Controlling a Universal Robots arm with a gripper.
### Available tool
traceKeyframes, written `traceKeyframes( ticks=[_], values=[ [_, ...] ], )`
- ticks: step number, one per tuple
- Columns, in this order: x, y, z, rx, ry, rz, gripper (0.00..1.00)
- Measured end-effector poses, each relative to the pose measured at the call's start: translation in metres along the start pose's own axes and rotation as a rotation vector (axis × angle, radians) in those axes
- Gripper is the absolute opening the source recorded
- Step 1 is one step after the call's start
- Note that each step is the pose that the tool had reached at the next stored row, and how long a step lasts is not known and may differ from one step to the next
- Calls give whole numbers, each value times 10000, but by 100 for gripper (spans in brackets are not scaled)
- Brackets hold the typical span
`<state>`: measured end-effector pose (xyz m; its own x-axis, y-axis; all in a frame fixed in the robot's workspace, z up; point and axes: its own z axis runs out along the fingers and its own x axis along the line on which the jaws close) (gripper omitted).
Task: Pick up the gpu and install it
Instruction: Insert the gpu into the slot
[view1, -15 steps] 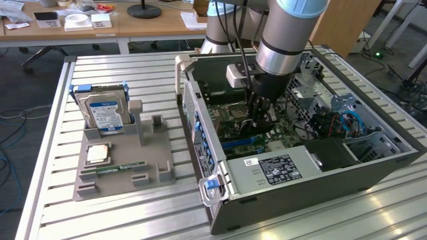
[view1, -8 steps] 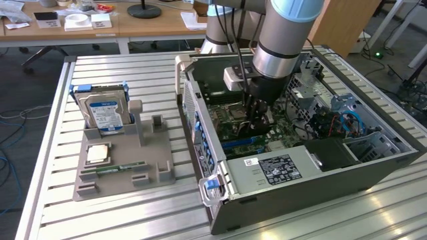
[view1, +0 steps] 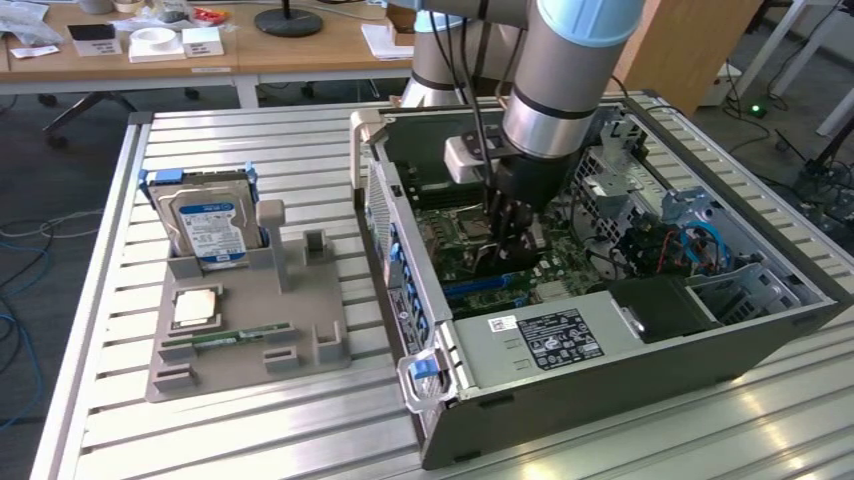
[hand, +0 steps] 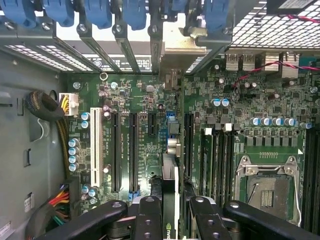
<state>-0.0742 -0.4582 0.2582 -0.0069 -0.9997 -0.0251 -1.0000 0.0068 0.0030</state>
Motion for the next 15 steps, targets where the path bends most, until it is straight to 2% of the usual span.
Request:
traceKeyframes(
  ticks=[2, 10, 13, 15],
  values=[
    [1, 3, 2, 36, 4, -4, 26],
    [1, 13, 13, 115, 1, -9, 26],
    [1, 27, 24, 218, 2, -14, 26],
    [1, 33, 26, 234, 1, -15, 26]
  ],
)
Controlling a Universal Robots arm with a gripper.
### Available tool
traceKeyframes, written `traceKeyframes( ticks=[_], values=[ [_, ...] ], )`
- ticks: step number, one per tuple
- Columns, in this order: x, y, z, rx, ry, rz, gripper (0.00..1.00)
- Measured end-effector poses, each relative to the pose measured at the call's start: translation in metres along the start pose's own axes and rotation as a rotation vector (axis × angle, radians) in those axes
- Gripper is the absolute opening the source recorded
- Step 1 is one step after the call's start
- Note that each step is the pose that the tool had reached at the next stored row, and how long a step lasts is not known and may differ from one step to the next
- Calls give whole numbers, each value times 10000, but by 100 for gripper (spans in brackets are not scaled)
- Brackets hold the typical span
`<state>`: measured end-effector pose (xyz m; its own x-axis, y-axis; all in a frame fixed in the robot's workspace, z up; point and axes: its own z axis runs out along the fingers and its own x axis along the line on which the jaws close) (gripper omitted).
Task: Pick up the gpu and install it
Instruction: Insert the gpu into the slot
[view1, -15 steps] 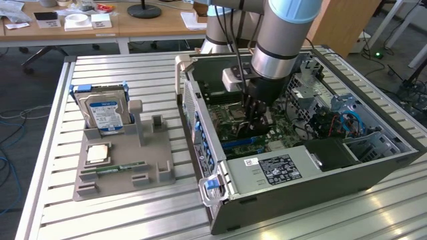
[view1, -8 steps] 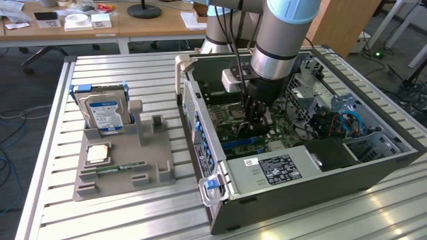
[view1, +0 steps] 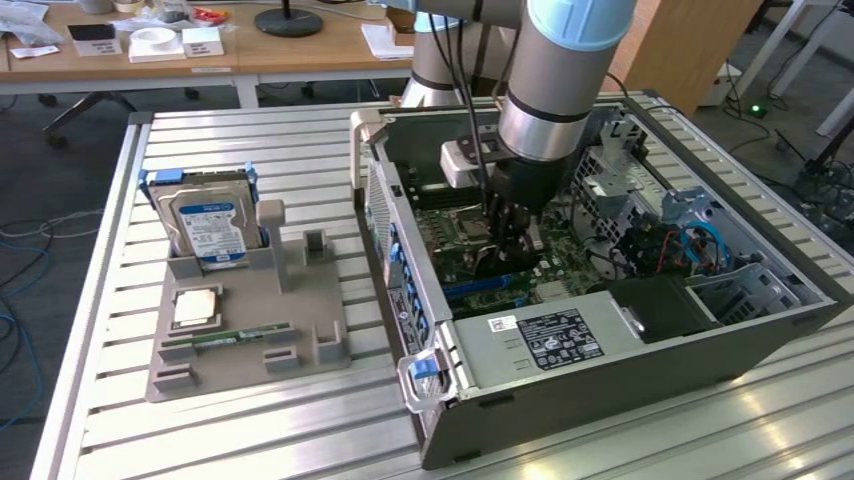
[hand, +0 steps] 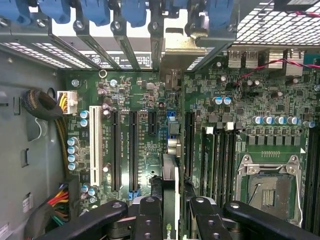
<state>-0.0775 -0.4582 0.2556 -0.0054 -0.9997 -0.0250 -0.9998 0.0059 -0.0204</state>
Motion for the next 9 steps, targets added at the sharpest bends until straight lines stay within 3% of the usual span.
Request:
traceKeyframes(
  ticks=[9],
  values=[
    [8, 23, -1, 1, 0, 0, 26]
  ],
)
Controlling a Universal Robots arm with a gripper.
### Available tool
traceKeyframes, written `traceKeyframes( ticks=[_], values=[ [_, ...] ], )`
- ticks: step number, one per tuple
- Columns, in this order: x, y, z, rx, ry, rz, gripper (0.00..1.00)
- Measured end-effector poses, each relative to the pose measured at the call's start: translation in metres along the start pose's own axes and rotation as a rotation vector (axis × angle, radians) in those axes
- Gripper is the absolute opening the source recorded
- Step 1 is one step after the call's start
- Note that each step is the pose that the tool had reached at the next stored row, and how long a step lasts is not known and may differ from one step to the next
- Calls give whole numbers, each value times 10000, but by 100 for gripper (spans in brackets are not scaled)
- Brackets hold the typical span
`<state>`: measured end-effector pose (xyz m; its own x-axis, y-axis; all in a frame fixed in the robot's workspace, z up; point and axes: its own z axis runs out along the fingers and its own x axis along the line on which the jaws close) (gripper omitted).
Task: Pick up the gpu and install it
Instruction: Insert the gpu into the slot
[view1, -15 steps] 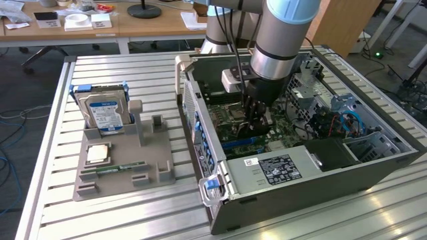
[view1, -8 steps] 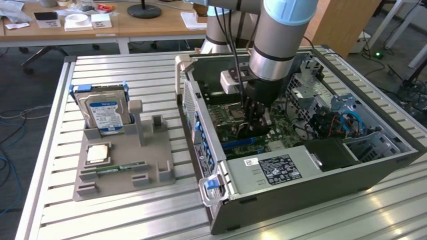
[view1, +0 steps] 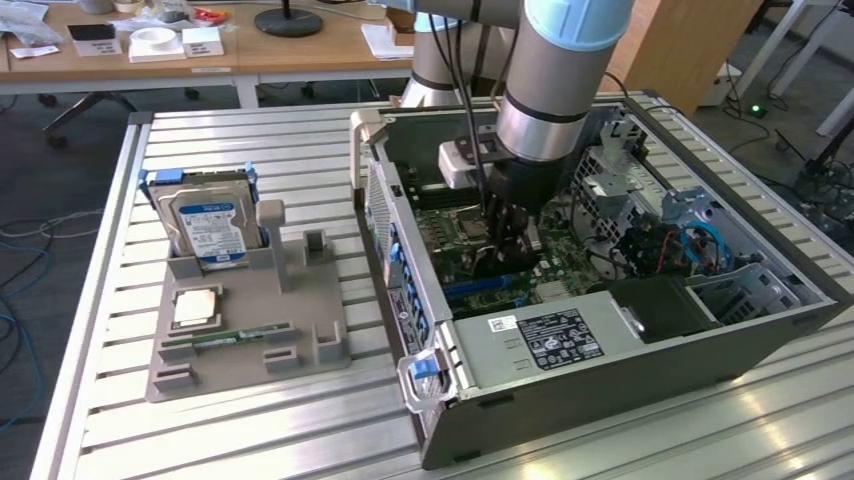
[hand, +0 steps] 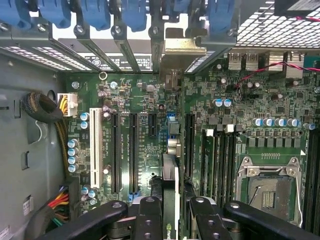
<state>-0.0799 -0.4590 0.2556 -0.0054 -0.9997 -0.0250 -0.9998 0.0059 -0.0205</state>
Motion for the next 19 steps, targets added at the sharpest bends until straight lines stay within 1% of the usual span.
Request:
traceKeyframes(
  ticks=[5, 12, 16, 19],
  values=[
    [10, 3, 1, 0, 0, 1, 26],
    [11, 46, 2, 5, -1, -1, 26],
    [12, 51, 3, 4, 1, -3, 26],
    [12, 54, 27, 4, 2, -2, 26]
  ],
)
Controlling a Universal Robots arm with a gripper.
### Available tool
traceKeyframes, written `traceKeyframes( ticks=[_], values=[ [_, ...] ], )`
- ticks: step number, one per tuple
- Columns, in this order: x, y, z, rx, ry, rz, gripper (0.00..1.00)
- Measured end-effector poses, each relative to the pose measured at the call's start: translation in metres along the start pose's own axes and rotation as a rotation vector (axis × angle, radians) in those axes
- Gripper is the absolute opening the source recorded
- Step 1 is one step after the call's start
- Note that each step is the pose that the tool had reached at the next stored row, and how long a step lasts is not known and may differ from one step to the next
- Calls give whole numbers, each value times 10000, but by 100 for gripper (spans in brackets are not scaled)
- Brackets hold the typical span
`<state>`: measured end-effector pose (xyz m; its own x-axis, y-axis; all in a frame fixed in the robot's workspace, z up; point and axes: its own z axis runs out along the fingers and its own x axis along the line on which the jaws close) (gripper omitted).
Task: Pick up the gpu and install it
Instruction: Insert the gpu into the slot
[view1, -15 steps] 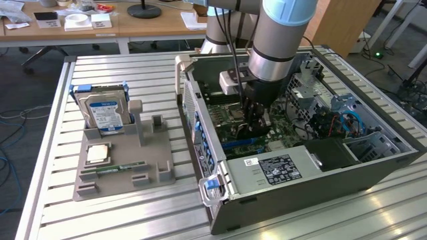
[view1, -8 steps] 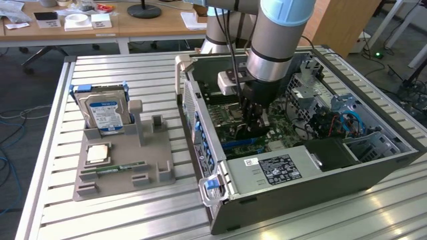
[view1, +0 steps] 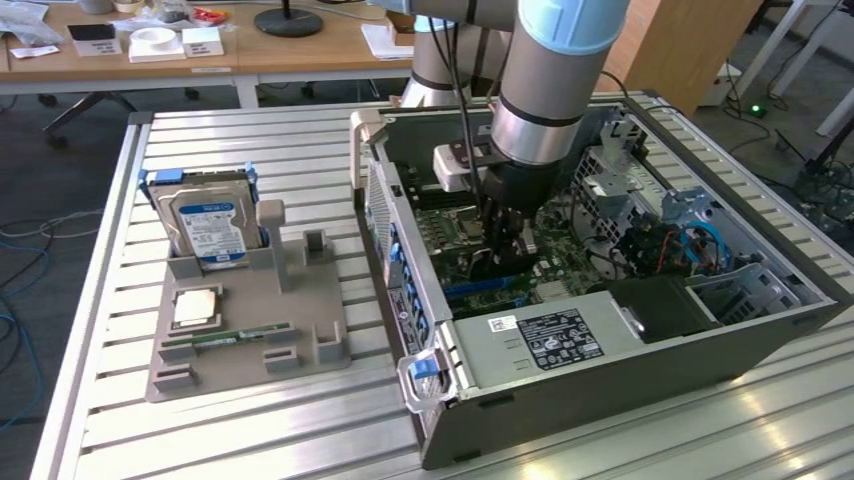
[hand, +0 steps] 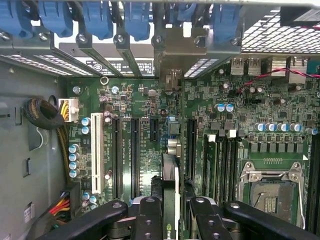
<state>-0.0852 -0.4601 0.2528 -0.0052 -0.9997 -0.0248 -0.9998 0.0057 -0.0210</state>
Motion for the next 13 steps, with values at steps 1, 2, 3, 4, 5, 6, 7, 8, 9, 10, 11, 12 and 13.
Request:
traceKeyframes(
  ticks=[1, 2, 3, 4, 5, 6, 7, 8, 9, 10, 11, 12, 13],
  values=[
    [0, 2, 3, 0, 2, 0, 26],
    [0, 3, 3, -1, 4, 0, 26],
    [0, 5, 4, -1, 3, 0, 26],
    [0, 9, 5, 0, 2, 2, 26],
    [-1, 14, 6, 1, 0, 2, 26],
    [-1, 19, 7, 2, -1, 1, 26],
    [-1, 25, 7, 2, -1, 0, 26],
    [-1, 29, 7, 2, 0, 0, 26],
    [-1, 31, 8, 2, 1, -1, 26],
    [-1, 33, 9, 2, 1, -1, 26],
    [-1, 36, 14, 4, 0, 0, 26],
    [-1, 40, 21, 6, 0, 1, 26],
    [-1, 43, 27, 7, 1, 1, 26]
  ],
)
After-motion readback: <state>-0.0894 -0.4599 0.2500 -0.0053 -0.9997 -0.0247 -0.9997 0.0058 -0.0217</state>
